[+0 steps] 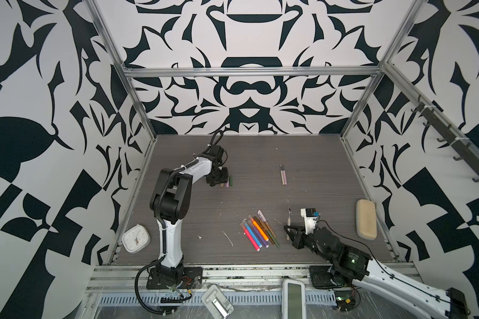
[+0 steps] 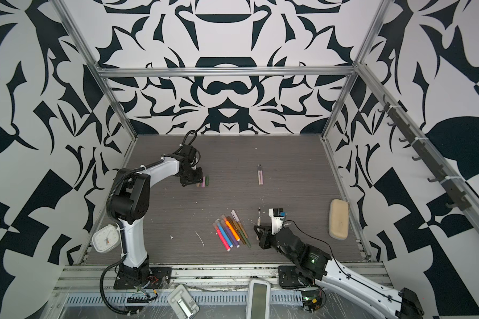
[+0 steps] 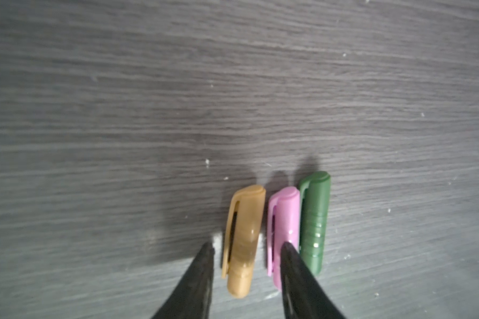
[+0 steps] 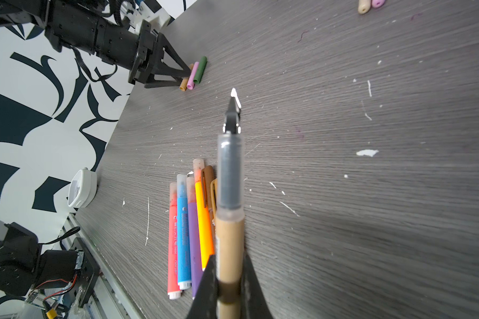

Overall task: Open the pen caps
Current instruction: 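Lower the tan cap beside the pink cap while the right carries the pen, then open the left gripper releasing the cap while the right sets down the pen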

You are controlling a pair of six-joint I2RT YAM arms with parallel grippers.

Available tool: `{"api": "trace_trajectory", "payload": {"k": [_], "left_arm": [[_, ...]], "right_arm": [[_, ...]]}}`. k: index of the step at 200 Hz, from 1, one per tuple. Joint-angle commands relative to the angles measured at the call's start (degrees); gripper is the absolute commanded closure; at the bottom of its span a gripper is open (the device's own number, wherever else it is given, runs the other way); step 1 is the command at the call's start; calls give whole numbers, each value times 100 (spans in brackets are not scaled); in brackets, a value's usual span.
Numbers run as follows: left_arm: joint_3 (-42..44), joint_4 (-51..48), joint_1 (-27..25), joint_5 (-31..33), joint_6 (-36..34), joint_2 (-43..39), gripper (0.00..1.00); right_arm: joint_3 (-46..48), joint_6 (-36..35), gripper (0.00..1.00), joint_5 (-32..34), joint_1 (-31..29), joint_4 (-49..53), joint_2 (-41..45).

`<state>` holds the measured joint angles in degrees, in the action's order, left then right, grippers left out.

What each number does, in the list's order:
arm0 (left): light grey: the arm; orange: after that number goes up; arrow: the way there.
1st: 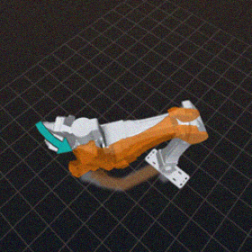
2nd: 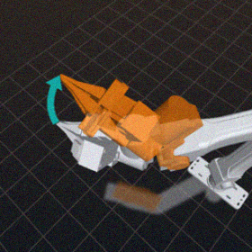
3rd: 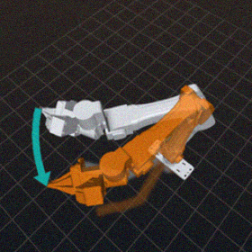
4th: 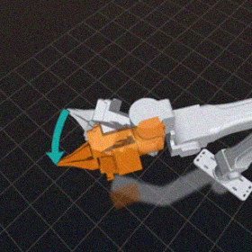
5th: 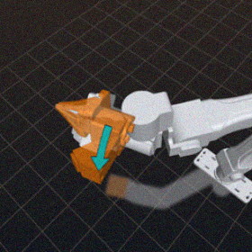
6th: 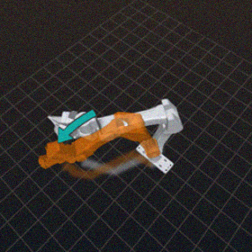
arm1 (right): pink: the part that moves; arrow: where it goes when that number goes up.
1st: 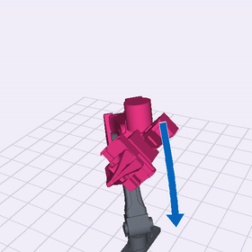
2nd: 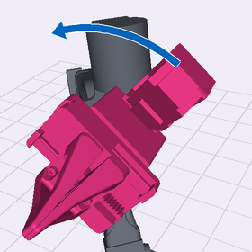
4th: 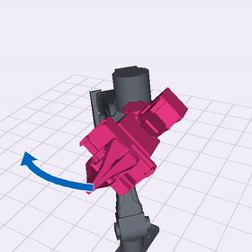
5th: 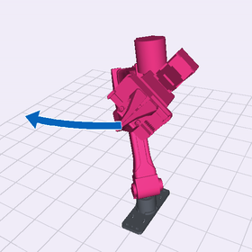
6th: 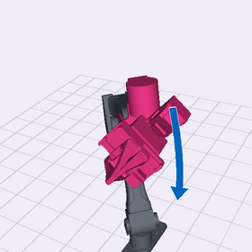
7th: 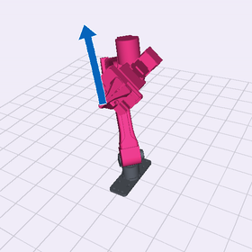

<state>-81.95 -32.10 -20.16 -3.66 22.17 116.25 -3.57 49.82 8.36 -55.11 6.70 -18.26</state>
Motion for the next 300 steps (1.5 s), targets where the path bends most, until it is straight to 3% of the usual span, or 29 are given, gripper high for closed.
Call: {"api": "trace_trajectory", "payload": {"k": [1,97,168,218,246,263,272,300], "left_arm": [[73,-84,-5,-95,37,-82,55],[47,-4,3,-465,208,-259,55],[124,-43,5,-396,224,-346,56],[445,-79,4,-391,286,-994,56],[1364,655,4,-442,432,-1923,56],[2386,1704,-15,-611,740,-2738,56],[3031,2434,-28,-694,933,-3192,56],[4752,4263,-91,-619,1309,-4247,55]], "right_arm": [[58,19,100,122,18,498,119],[55,39,100,119,18,527,146],[39,20,100,121,17,584,156],[-208,-152,100,213,18,731,-72],[-936,-823,100,800,99,973,-688],[-1703,-1453,100,764,515,1199,-1475],[-2106,-1796,100,361,994,1227,-2003],[-3163,-2594,100,-1917,3046,1054,-3678]]}}
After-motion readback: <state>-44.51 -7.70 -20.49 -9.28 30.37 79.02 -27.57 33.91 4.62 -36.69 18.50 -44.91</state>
